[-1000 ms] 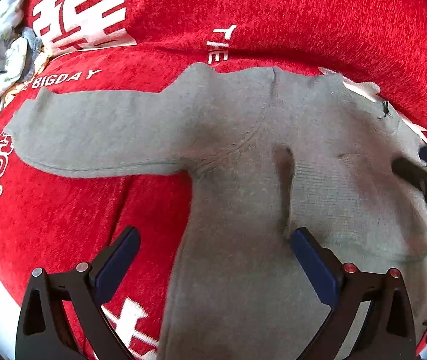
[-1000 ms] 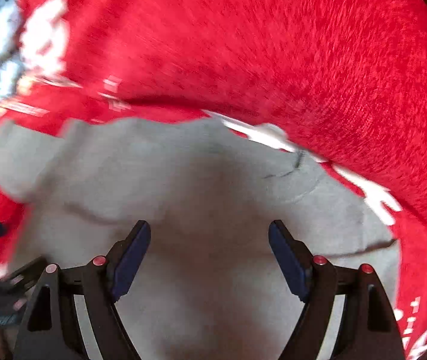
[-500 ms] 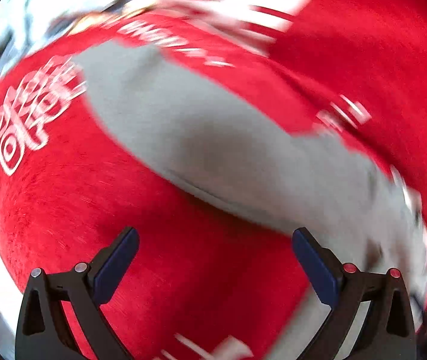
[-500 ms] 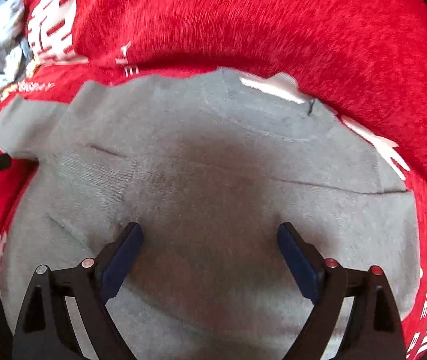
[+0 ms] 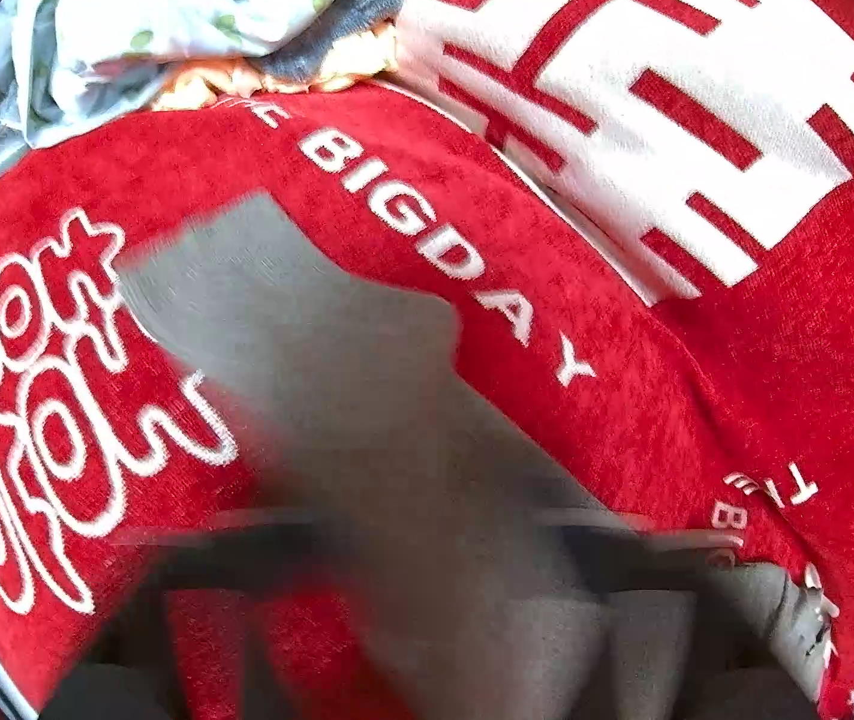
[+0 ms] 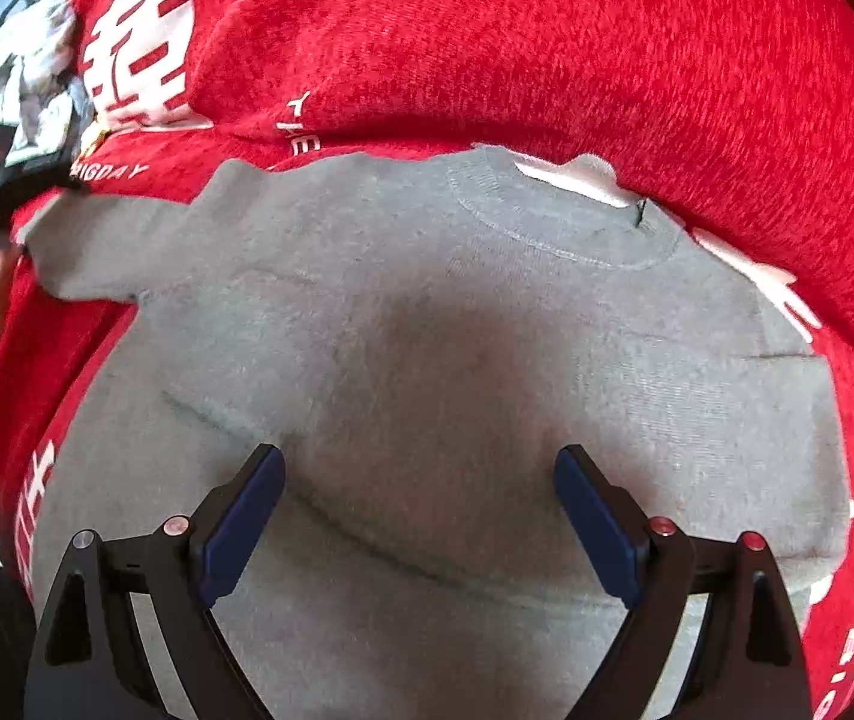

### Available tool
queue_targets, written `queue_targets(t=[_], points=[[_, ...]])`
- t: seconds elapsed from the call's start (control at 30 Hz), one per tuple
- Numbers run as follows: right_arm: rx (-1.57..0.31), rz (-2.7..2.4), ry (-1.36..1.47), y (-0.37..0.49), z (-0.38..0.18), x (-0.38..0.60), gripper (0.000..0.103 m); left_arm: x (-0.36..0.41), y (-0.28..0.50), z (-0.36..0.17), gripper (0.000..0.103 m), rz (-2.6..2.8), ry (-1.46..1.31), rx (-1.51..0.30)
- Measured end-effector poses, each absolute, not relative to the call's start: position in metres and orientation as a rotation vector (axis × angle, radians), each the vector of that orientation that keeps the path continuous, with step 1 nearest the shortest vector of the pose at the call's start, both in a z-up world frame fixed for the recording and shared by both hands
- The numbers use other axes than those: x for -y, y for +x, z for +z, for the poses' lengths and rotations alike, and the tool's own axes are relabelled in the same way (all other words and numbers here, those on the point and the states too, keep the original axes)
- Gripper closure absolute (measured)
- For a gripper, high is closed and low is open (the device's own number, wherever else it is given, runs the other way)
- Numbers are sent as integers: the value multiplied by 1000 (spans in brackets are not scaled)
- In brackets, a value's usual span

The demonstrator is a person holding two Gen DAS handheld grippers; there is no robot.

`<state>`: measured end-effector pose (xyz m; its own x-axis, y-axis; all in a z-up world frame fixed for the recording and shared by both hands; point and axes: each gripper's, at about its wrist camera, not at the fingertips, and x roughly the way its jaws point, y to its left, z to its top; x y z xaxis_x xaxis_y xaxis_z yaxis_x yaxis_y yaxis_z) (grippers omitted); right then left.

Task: Fold small clothes
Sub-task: 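Grasp the other sleeve cuff with the left tool and lift it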

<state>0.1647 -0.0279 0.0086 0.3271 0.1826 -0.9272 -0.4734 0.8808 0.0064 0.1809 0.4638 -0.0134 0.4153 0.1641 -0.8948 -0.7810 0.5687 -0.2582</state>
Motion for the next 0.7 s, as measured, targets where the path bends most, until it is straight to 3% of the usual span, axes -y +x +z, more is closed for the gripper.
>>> queue_targets(t=[0.07, 0.27, 0.63, 0.7], points=[[-1148, 450, -287, 162, 15, 28, 10, -467, 174, -12, 94, 617, -823, -951], [-1138, 487, -229, 175, 24, 16, 10, -416, 160, 37, 94, 590, -635, -845], [-1283, 569, -341, 257, -41, -118, 10, -310, 159, 138, 94, 409, -406, -728], [-1212, 555, -439, 256, -54, -134, 0, -302, 157, 143, 94, 380, -403, -727]])
